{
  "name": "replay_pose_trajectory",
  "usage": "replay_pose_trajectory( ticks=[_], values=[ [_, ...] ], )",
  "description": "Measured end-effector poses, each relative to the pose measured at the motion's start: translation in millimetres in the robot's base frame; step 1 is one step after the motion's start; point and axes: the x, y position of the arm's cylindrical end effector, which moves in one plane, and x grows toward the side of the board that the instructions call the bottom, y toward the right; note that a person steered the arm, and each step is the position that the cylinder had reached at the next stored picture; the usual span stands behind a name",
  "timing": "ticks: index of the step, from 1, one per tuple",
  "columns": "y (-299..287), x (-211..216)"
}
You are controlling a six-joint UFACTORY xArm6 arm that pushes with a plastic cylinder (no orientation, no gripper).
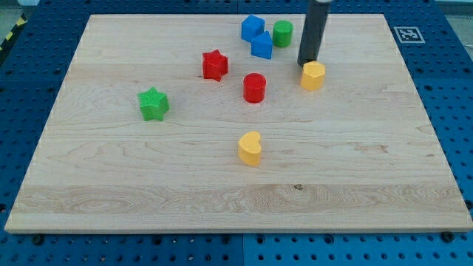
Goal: Slide the green star to the top left
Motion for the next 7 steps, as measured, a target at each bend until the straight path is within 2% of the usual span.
replay_pose_trajectory(
  ticks=[2,3,5,6,7],
  values=[
    [0.4,57.0],
    [-32.0,79.6],
    [-132.7,126.6],
    [-190.2,139.8],
    [-220.0,139.8]
  ],
)
